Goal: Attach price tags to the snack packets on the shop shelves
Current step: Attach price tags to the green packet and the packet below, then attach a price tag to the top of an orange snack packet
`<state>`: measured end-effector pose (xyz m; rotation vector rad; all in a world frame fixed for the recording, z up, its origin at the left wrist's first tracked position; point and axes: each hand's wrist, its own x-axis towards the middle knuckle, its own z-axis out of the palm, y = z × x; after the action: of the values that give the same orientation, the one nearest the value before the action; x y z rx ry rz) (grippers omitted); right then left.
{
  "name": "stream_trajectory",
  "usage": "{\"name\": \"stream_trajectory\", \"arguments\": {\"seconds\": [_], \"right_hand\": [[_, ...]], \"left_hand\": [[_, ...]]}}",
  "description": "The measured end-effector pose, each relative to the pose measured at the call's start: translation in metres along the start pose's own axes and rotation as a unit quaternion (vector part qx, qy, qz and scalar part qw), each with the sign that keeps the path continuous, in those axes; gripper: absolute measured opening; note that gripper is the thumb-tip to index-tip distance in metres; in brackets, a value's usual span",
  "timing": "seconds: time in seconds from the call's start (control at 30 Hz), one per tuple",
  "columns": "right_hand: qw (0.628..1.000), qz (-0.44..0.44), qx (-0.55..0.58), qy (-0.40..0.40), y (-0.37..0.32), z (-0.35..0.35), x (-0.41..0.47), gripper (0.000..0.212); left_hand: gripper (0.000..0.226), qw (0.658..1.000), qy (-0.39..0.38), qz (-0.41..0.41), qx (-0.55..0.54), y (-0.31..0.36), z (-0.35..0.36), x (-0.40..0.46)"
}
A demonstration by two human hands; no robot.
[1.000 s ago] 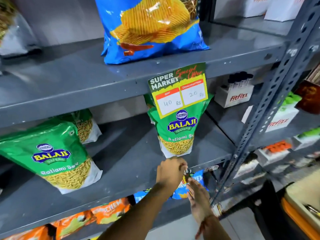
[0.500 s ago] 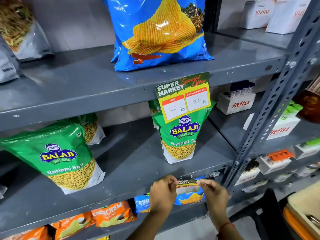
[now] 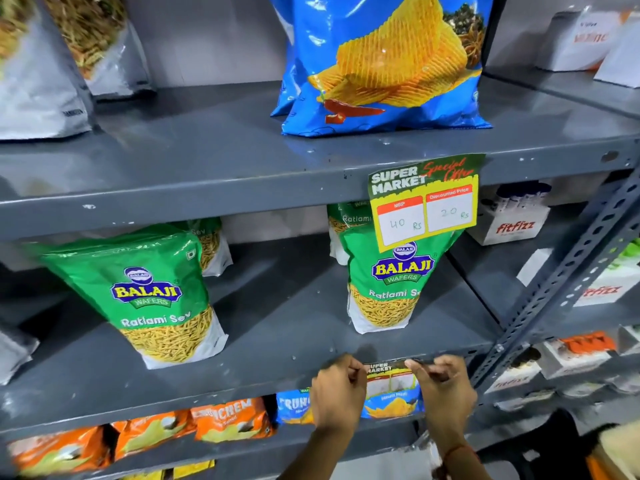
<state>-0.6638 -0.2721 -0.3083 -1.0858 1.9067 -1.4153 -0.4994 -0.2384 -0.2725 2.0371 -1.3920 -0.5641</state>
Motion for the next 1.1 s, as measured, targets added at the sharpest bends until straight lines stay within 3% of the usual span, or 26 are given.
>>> {"name": "stream_trajectory", "arguments": {"seconds": [0.13, 0.23, 0.33, 0.53, 0.6, 0.7, 0.93, 1.0, 1.1], "right_hand": [[1.0, -0.022, 0.007, -0.001, -0.001, 0.005, -0.008, 0.04], [0.997, -0.061, 0.045, 0.001, -0.014, 0.021, -0.023, 0.034], [0.99, -0.125, 0.065, -0.031, -0.05, 0.053, -0.049, 0.03], [0.939, -0.27, 0.095, -0.193, -0.129, 0.14, -0.146, 0.026], [0.904, -0.334, 0.095, -0.25, -0.146, 0.172, -0.188, 0.022], [0.837, -0.412, 0.081, -0.352, -0.163, 0.212, -0.254, 0.016], [0.672, -0.543, -0.076, -0.499, -0.223, 0.302, -0.392, 0.03], [0.637, -0.56, -0.106, -0.519, -0.241, 0.33, -0.418, 0.032], [0.579, -0.595, -0.158, -0.535, -0.259, 0.371, -0.452, 0.042]], "left_hand": [[0.019, 0.997, 0.039, -0.034, -0.065, -0.022, -0.018, -0.011], [0.013, 0.977, 0.088, -0.117, -0.153, -0.045, -0.044, -0.023], [0.026, 0.925, 0.173, -0.208, -0.266, -0.079, -0.079, -0.029], [0.016, 0.781, 0.333, -0.37, -0.376, -0.164, -0.16, -0.041], [0.013, 0.743, 0.363, -0.388, -0.406, -0.195, -0.188, -0.048], [0.01, 0.651, 0.4, -0.413, -0.495, -0.237, -0.23, -0.061], [0.03, 0.474, 0.359, -0.419, -0.686, -0.329, -0.302, -0.057], [0.034, 0.442, 0.322, -0.401, -0.735, -0.342, -0.315, -0.049], [0.019, 0.424, 0.288, -0.384, -0.768, -0.367, -0.326, -0.036]]}}
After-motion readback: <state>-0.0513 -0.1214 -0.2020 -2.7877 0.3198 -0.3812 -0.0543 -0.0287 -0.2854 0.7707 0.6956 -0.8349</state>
